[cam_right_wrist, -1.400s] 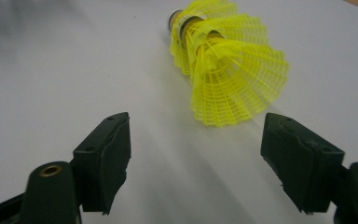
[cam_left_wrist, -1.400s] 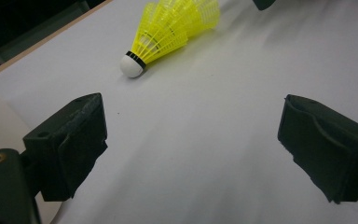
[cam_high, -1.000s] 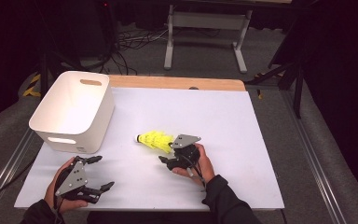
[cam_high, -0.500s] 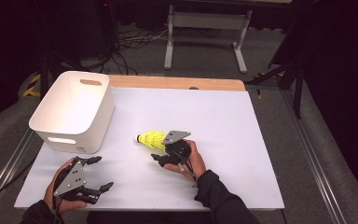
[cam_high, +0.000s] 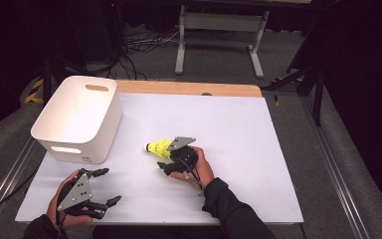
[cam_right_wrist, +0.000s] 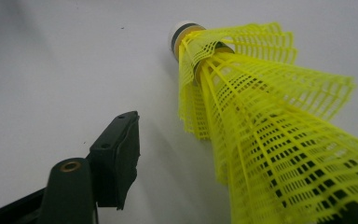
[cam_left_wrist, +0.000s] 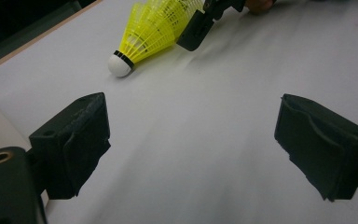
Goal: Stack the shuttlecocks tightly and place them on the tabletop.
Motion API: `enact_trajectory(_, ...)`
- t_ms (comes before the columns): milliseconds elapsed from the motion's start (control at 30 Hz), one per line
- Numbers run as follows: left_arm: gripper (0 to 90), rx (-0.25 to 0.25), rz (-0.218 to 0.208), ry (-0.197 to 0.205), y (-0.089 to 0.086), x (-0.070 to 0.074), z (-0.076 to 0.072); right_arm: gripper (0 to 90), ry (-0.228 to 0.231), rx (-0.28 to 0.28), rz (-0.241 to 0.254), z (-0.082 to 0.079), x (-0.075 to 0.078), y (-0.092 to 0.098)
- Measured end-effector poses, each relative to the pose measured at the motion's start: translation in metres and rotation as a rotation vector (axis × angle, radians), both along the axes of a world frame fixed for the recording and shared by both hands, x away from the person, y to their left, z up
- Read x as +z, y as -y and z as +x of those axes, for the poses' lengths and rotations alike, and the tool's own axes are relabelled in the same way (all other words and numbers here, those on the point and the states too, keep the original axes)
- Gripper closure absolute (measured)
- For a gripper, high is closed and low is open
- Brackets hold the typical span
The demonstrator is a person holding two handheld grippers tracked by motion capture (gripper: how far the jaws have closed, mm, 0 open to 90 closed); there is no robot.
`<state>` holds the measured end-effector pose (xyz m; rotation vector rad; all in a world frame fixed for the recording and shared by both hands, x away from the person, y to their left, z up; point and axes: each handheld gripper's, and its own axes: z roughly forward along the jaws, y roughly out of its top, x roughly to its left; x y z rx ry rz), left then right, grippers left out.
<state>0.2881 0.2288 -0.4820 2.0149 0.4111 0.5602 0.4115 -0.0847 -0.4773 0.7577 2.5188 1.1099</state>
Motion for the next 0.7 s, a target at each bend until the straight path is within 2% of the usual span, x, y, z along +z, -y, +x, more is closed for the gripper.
enact_trajectory(233,11.0,-0.003,-0.003,-0.002,-0.0009,-0.0006,-0.0010,36.3,0.000,-0.012,0.008,0.0038,0.0040,-0.0008)
enact_trajectory(367,11.0,-0.005,-0.008,-0.006,-0.0016,-0.0007,0.0001,45.3,0.011,-0.011,0.002,0.0054,0.0066,-0.0035)
enact_trajectory(400,11.0,-0.005,-0.008,-0.006,-0.0016,-0.0007,0.0001,45.3,0.011,-0.011,0.002,0.0054,0.0066,-0.0035)
enact_trajectory(433,11.0,-0.006,0.002,-0.005,-0.0014,-0.0010,0.0003,47.5,0.017,-0.008,-0.009,0.0052,0.0069,-0.0046)
enact_trajectory(467,11.0,-0.010,0.011,-0.004,-0.0017,-0.0013,0.0005,52.8,0.039,-0.004,-0.049,0.0052,0.0072,-0.0072)
enact_trajectory(533,11.1,-0.011,0.011,-0.003,-0.0020,-0.0013,0.0005,61.9,0.041,-0.016,-0.048,0.0062,0.0070,-0.0077)
enact_trajectory(700,11.2,-0.008,0.004,-0.004,-0.0033,-0.0019,0.0010,75.0,0.053,-0.025,-0.052,0.0081,0.0051,-0.0091)
